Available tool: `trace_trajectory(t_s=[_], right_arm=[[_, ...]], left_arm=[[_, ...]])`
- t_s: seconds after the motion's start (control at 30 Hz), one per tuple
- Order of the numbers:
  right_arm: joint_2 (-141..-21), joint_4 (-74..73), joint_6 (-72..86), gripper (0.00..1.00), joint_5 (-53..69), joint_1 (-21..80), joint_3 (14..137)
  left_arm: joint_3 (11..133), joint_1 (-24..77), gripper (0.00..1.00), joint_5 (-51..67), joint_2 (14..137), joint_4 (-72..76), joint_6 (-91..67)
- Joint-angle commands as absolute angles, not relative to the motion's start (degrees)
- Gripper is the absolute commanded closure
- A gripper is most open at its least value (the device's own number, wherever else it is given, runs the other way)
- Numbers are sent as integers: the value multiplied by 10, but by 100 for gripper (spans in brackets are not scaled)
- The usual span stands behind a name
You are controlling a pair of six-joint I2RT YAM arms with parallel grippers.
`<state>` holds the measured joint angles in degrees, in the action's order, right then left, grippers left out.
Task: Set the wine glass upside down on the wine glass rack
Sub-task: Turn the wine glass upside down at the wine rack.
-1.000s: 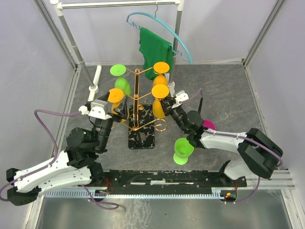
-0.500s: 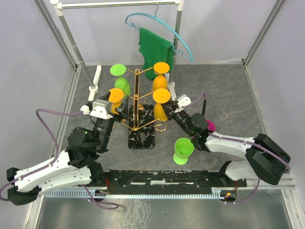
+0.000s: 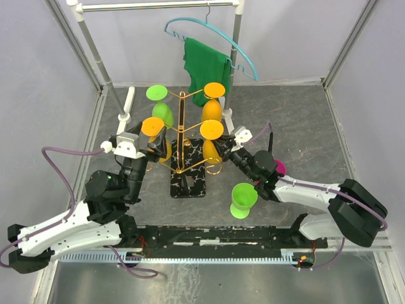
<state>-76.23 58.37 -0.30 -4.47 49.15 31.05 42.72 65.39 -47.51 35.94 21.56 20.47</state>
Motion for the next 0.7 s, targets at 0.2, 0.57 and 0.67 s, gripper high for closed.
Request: trace_trajectory(t_s=[0.2,0.57,0.67], right_arm=[[-663,434,15,58,-13,500,322],[-489,172,14,45,-66,504,339],[-440,89,9,43,-94,504,356]], left_arm=[[431,657,23,-488,343,231,191],[462,657,20,-478,334,179,161],[476,657,20,-474,340,157,150]])
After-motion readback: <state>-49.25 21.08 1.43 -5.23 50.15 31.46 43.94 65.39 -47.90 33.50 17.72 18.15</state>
